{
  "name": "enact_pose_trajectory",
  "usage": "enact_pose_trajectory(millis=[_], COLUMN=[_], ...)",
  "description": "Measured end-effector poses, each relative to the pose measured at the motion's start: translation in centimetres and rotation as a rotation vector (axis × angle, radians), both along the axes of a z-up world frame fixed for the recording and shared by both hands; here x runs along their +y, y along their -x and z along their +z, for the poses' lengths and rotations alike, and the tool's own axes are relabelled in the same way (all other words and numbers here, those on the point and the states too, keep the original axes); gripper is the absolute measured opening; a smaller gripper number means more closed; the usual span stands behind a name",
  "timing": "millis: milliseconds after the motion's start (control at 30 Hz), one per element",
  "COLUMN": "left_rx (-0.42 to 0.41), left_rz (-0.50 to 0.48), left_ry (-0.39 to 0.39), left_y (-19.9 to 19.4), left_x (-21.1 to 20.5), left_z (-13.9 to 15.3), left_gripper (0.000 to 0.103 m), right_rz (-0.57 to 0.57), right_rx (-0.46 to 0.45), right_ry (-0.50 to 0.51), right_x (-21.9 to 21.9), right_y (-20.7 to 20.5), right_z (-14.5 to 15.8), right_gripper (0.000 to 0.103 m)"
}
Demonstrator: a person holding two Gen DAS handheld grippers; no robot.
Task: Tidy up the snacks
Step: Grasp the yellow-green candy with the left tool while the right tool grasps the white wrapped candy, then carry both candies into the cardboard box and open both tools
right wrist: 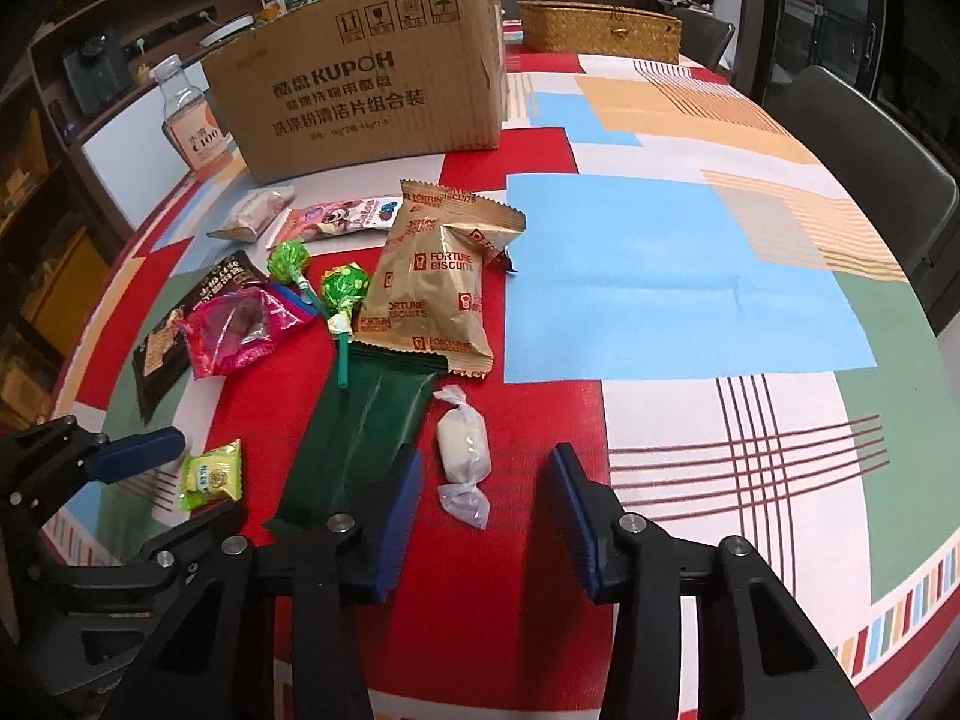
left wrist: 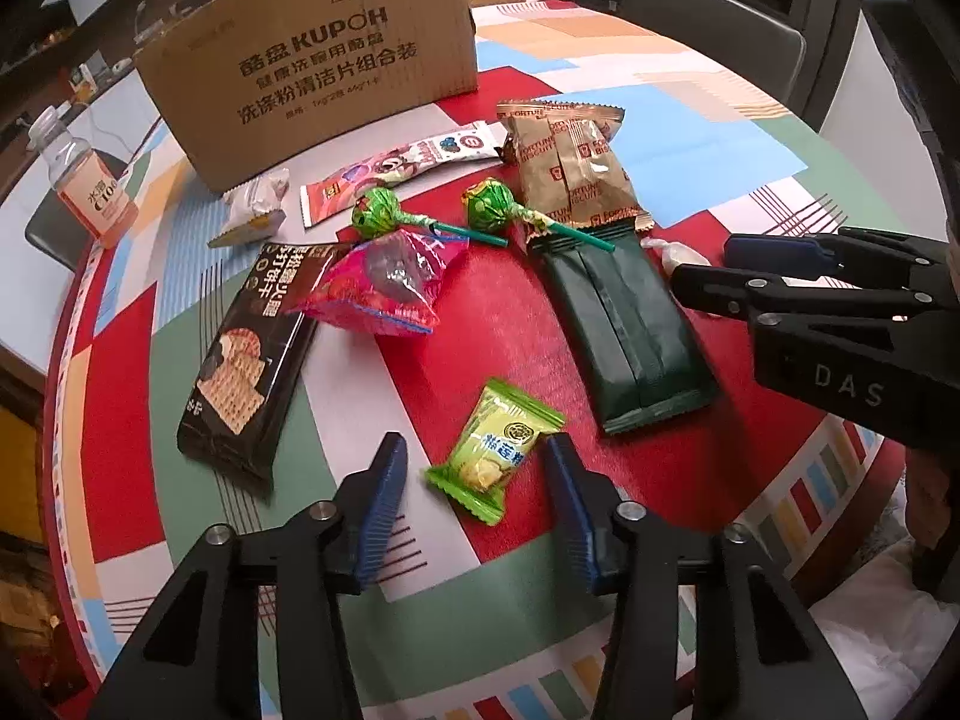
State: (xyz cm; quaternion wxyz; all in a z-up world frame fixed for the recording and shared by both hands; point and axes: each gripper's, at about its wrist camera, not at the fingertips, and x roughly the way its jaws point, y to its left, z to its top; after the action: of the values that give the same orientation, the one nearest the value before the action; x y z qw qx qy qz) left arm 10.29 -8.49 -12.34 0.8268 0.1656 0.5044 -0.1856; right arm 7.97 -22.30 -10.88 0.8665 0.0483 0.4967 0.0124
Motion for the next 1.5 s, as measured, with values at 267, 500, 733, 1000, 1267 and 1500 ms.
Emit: enact_pose_trajectory(millis=[267, 500, 733, 1000, 1267, 1500], left_rx=[0.027, 0.054, 0.028, -0.033, -0.103, -0.148], left_rz=[-0.006, 0.014, 0.017, 0.023, 0.045, 0.088], left_ry=[0.051, 0.103, 0.114, 0.134, 0.158, 0.195], left_y=[-0.9, -1.3, -1.0, -0.3, -0.1, -1.1], left_x=[0.2, 0.7, 0.7, 0.9, 1.5, 2.5], left_z=[-0.1, 0.0, 0.8, 2.8, 5.2, 7.1], left_gripper=[0.027, 0.024, 0.022, 0.022, 0.022, 0.022], right_rz=[0.035, 0.056, 0.067, 0.075, 0.101, 0.132], right_rx=[-0.009, -0.013, -0.018, -0.065, -0.122, -0.168], right_ry=[0.042, 0.072, 0.056, 0.048, 0.038, 0.028], right_x=[0.7, 1.1, 1.1, 1.3, 2.0, 2.5], right_y=[-0.8, -0.9, -0.6, 0.1, 0.5, -0.4], right_z=[-0.1, -0.1, 0.2, 1.7, 4.1, 6.0], right_gripper=[0.035, 0.025, 0.019, 0.019, 0.019, 0.019])
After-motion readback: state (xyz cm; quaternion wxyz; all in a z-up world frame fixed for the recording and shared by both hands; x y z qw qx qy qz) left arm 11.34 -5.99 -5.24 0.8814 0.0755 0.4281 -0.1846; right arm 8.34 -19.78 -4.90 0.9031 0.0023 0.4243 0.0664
